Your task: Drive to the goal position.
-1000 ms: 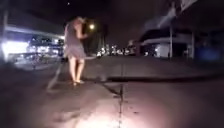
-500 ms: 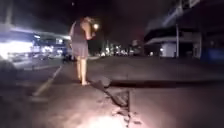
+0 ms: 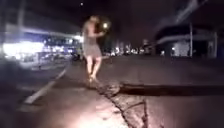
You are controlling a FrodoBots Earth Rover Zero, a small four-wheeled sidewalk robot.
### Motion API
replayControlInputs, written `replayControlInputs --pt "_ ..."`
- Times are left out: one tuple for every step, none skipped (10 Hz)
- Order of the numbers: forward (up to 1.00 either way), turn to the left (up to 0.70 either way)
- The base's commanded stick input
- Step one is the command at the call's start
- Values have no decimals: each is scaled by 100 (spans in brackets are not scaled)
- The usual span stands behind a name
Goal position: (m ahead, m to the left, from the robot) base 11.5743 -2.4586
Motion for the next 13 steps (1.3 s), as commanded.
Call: replayControlInputs --pt "100 0" --pt "100 0" --pt "100 0" --pt "100 0" --pt "100 0" --pt "100 0" --pt "100 0" --pt "100 0" --pt "100 0" --pt "100 0" --pt "100 0" --pt "100 0" --pt "100 0"
